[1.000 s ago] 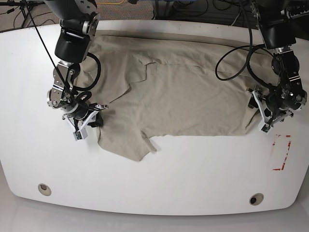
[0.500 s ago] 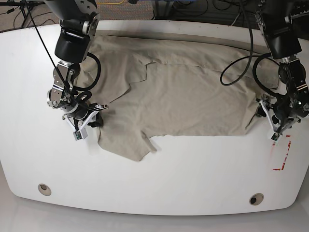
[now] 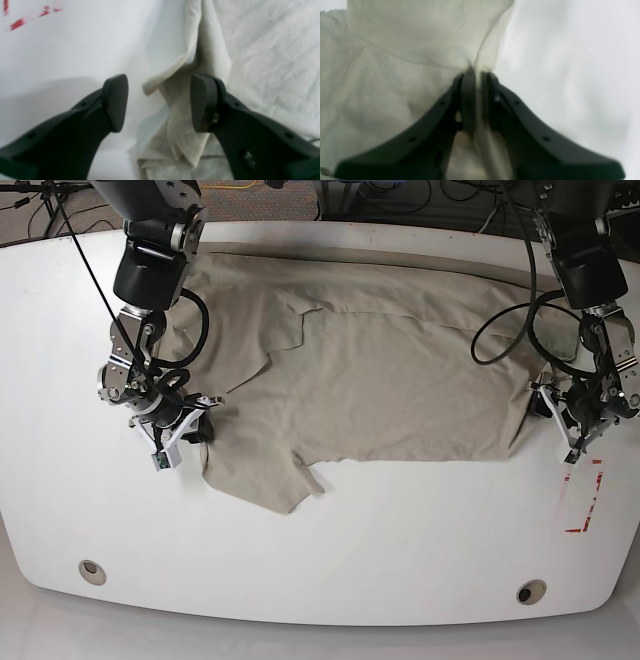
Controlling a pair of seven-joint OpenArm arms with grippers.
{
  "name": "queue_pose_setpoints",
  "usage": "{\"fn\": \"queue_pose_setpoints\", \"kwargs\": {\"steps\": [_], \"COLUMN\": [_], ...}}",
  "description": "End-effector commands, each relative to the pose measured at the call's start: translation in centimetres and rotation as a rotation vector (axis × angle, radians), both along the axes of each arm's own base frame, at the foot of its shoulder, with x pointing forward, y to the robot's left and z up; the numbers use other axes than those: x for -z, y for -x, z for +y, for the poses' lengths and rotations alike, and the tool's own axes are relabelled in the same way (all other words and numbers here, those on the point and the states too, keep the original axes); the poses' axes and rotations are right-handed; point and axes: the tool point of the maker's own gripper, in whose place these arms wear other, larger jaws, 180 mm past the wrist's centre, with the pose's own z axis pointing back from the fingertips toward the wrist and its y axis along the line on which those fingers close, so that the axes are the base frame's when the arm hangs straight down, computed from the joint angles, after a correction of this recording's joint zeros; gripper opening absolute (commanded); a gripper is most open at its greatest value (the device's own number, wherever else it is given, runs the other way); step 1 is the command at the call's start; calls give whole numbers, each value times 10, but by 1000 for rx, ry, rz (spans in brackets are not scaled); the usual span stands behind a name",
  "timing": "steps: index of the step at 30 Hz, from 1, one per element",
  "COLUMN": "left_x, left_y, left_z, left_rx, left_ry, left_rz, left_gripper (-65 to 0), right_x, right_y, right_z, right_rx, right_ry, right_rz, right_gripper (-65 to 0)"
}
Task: Fold the T-shirt properly
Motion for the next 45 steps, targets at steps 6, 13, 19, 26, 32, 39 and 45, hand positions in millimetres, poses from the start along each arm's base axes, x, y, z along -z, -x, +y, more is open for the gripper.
{"fn": "queue_pose_setpoints", "kwargs": {"steps": [6,13,19,26,32,39,45], "left_x": [-4,-4,-7,-10,-13,-30,-55], "left_y": [-11,-19,-22,-28,-30,-36,-32], "left_z": [5,5,4,1,2,4,15], "left_rx": [-16,-28,-28,-25,-25,-15,-30], "left_ry": [32,52,54,68,68,45,-9], "left_rz": [-42,-43,-51,-90,-110,-158,-212], "left_gripper": [-283,-286,-453,-628,-633,-635,-635], "right_x": [-7,-7,-8,-8,-8,-8,-8], "right_y": [-6,-6,-6,-6,-6,-6,-6], "right_z": [-5,-5,-4,-4,-4,-4,-4], "right_rx": [-4,-4,-4,-4,-4,-4,-4], "right_ry": [20,20,20,20,20,20,20], "right_rz": [-10,-10,-13,-13,-13,-13,-13], "right_gripper": [-556,-556,-556,-556,-556,-556,-558]}}
